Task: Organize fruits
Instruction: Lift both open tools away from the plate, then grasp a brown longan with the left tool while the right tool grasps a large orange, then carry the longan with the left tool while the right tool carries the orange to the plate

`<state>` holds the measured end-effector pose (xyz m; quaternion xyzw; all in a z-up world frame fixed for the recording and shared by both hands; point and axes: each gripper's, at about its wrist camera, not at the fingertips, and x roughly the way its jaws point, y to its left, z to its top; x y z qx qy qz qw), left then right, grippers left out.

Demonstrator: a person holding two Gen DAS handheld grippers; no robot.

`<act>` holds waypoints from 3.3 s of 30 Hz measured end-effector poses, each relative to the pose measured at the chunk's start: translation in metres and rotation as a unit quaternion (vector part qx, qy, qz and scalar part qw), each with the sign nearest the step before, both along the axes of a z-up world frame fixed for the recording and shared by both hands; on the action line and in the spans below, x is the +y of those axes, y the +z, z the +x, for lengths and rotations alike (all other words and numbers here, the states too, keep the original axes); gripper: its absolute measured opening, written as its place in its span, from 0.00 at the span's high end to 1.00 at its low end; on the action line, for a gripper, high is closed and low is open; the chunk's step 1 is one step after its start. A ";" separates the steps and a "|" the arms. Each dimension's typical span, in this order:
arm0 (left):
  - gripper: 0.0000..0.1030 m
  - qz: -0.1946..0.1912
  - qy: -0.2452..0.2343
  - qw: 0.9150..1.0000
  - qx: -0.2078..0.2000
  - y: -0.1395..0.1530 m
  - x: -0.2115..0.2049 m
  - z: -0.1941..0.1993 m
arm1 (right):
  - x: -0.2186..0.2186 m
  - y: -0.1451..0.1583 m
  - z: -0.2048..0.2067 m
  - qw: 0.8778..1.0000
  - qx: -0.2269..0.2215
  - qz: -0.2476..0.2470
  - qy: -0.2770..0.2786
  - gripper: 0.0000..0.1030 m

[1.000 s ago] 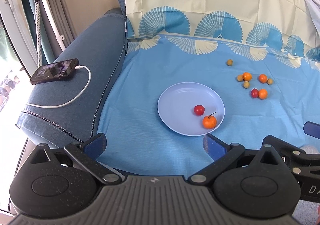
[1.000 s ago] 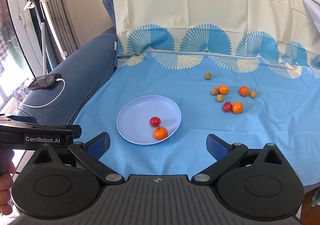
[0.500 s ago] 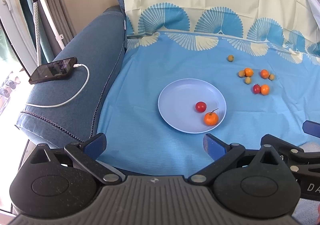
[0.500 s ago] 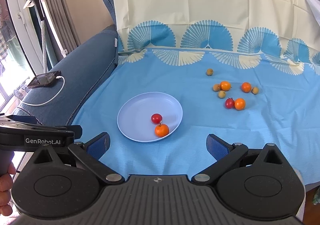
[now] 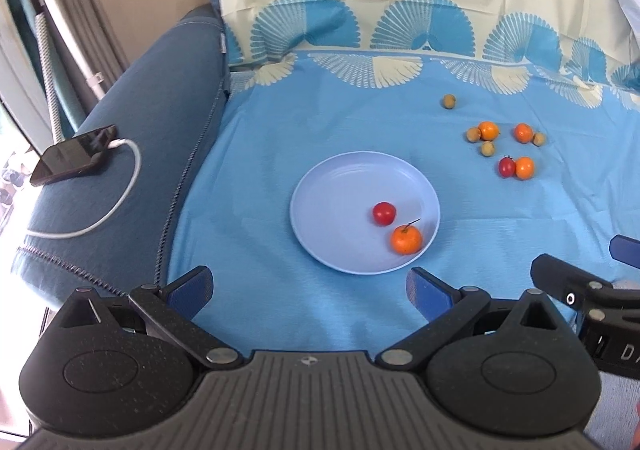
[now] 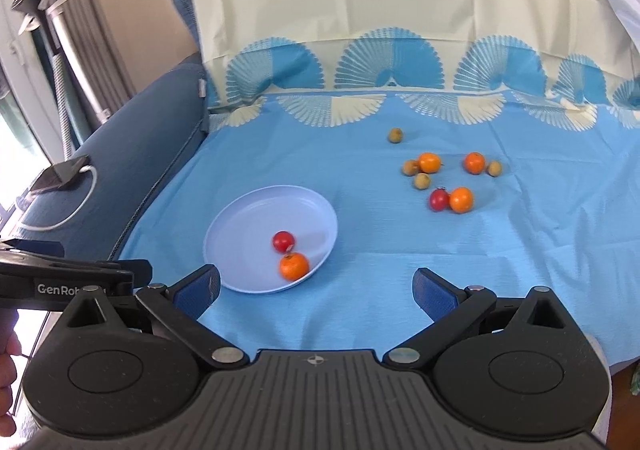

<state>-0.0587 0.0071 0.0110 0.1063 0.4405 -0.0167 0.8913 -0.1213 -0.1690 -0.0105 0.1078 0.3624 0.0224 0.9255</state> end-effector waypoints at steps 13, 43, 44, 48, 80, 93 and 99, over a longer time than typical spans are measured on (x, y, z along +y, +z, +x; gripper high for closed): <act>0.00 0.024 -0.045 0.998 0.033 -0.025 -0.072 0.054 | -0.071 -0.030 0.034 0.997 0.028 0.022 -0.074 0.01; 0.00 -0.009 -0.117 0.984 0.130 -0.182 -0.257 0.302 | -0.182 -0.209 0.216 0.991 0.004 -0.117 -0.062 0.01; 0.00 -0.021 -0.122 0.983 0.134 -0.184 -0.258 0.304 | -0.185 -0.210 0.216 0.991 -0.002 -0.113 -0.065 0.01; 0.00 0.004 -0.124 0.982 0.144 -0.199 -0.272 0.308 | -0.192 -0.211 0.215 0.992 -0.009 -0.104 -0.074 0.01; 0.59 -0.084 -0.188 0.971 0.124 -0.172 -0.240 0.279 | -0.215 -0.205 0.199 0.989 -0.046 -0.063 -0.125 0.62; 0.72 -0.073 -0.185 0.971 0.131 -0.180 -0.236 0.270 | -0.216 -0.205 0.198 0.989 -0.053 -0.064 -0.125 0.62; 0.72 -0.062 -0.159 0.977 0.128 -0.150 -0.229 0.243 | -0.216 -0.193 0.188 0.983 -0.094 -0.076 -0.138 0.62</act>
